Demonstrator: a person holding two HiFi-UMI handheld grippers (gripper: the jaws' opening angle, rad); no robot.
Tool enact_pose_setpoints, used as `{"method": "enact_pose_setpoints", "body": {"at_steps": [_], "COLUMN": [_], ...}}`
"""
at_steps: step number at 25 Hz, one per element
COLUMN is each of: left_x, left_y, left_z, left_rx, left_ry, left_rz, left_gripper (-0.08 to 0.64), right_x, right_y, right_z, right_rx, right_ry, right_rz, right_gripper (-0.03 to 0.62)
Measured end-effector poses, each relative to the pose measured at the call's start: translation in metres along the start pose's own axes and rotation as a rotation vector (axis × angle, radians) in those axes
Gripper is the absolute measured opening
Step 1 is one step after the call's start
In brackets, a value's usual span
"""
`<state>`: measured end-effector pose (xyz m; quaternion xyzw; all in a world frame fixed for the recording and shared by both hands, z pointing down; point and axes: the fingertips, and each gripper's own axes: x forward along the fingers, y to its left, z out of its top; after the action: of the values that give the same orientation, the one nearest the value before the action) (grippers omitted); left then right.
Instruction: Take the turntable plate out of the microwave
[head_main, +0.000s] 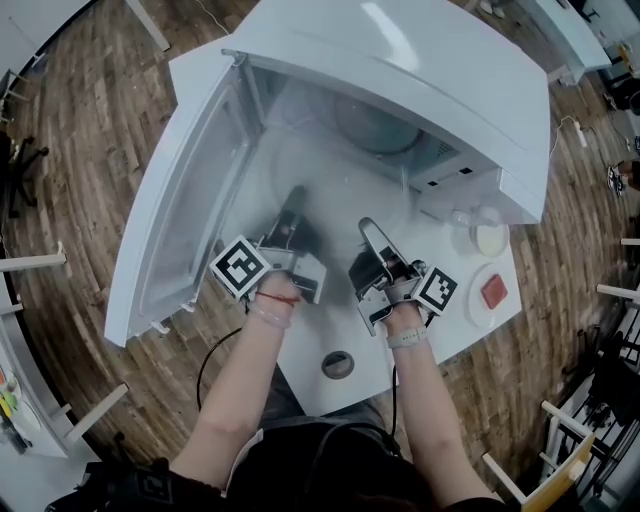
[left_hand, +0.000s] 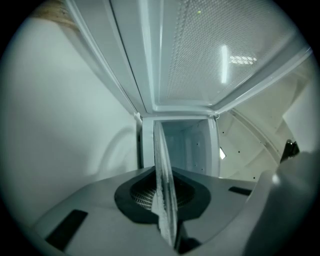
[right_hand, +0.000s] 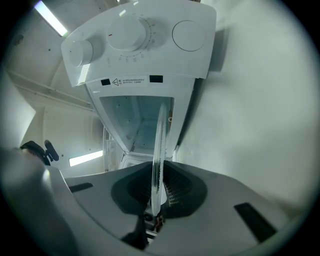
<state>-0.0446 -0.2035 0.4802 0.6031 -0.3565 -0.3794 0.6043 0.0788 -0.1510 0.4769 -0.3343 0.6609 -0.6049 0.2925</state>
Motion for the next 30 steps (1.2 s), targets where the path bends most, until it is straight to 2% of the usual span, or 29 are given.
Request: {"method": "enact_pose_setpoints", "body": {"at_steps": [18, 27, 30], "left_x": [-0.048, -0.063, -0.07], "left_y": [-0.004, 0.001, 0.007], "left_z": [-0.026, -0.038, -0.043], "left_rx": [-0.017, -0.008, 0.011], "left_ry": [-0.025, -0.017, -0.008], "left_rz": [0.005, 0.024, 0.053], "left_gripper": [0.031, 0.031, 0.031], "right_x": [-0.042, -0.061, -0.068], "right_y": [0.004, -0.001, -0.003], "right_z": [-0.03, -0.04, -0.043], "right_rx": [0.013, 0.032, 0.045], "right_ry": [0.028, 0.024, 0.023], "right_rz": [0.014, 0.002, -0.002], "right_gripper": [0.041, 0.041, 0.041]}}
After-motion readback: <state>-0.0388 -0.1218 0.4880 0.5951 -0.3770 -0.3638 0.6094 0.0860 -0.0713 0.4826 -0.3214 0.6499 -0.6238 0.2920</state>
